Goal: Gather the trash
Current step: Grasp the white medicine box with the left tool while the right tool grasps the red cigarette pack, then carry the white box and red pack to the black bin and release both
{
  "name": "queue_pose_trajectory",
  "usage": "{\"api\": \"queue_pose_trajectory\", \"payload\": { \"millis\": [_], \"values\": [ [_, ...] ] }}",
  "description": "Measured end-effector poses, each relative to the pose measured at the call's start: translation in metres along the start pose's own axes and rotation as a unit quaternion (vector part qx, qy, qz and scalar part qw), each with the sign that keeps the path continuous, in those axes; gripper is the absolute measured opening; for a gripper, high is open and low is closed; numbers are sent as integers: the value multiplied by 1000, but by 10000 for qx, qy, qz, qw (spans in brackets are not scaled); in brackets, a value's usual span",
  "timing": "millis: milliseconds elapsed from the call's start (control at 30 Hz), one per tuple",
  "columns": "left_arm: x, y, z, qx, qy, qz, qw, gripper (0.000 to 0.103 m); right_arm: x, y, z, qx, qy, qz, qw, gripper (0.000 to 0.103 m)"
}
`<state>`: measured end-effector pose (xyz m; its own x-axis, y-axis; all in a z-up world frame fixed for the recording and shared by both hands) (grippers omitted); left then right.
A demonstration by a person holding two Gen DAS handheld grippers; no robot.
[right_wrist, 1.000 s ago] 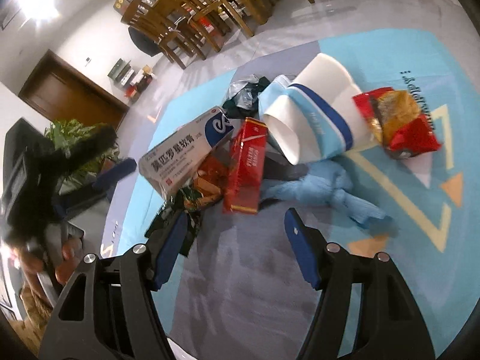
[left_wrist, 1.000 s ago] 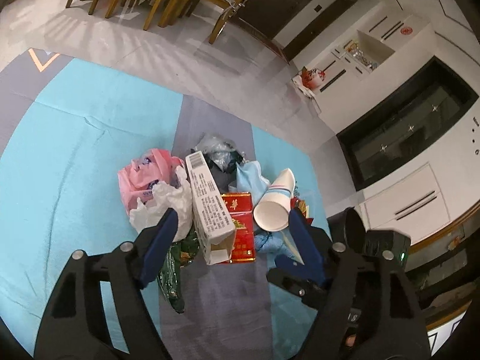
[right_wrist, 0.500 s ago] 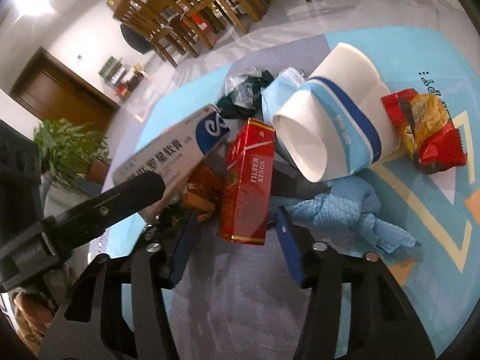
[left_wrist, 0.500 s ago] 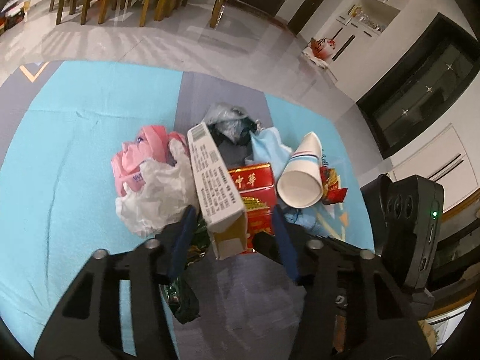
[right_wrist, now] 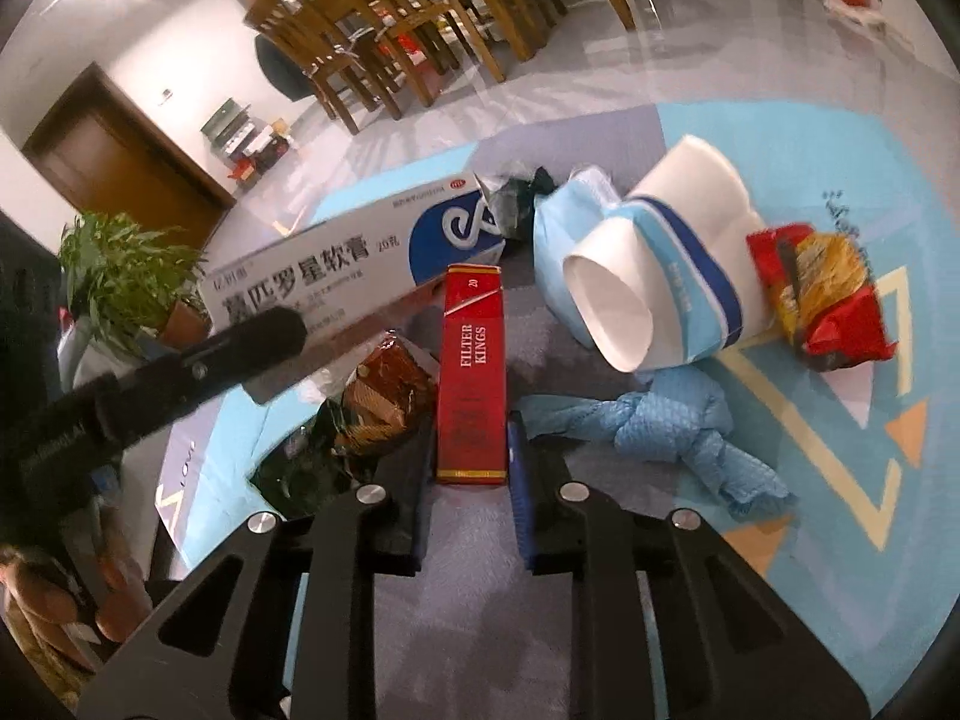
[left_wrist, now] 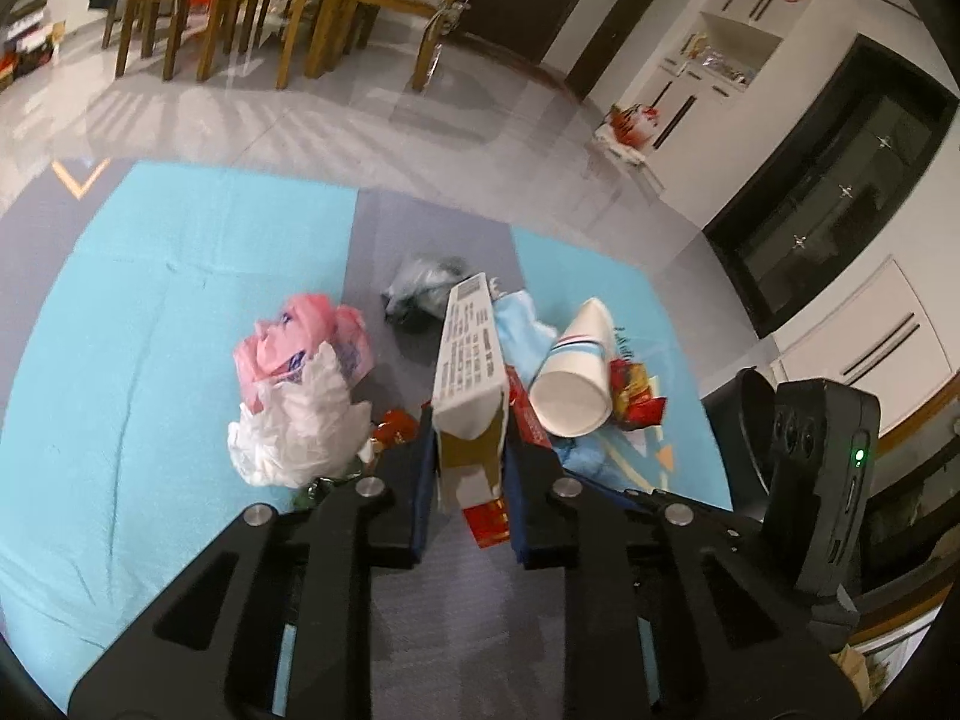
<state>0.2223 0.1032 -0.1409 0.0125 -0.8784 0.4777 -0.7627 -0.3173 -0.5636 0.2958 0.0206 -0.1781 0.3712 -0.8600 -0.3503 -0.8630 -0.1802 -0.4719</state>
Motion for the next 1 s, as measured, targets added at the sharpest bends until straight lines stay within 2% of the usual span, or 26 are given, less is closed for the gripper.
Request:
{"api": "queue_pose_trajectory", "payload": {
  "millis": [267, 433, 733, 867, 1000],
  "values": [
    [18, 0, -18, 199, 31, 280, 9994, 21, 10, 2, -26, 264, -76, 5, 9996, 23],
    [23, 2, -17, 196, 43, 341, 9992, 21, 26, -2, -44, 526, -12, 237, 9983, 23],
    [53, 5, -15, 268, -22, 763, 9967, 21, 48, 0, -83, 1005, 31, 516, 9936, 23],
    [68, 5, -17, 373, -50, 1002, 9943, 21, 50, 2, -101, 1273, -128, 533, 9903, 23],
    [95, 5, -16, 525, -135, 1392, 9888, 21, 63, 1, -115, 1503, -36, 624, 9867, 23]
  ]
}}
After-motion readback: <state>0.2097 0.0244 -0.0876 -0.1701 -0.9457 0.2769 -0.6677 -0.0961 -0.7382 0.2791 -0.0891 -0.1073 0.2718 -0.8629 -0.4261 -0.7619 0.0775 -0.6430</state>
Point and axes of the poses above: each gripper's, at about its wrist camera, not at the fingertips, and z roughly the way its jaws point, x to its right, y to its underside, the point moved 5 cm from there along z, roughly the way its jaws point, and after that the axes turned 7 degrees about y, right-handed, at the moved point
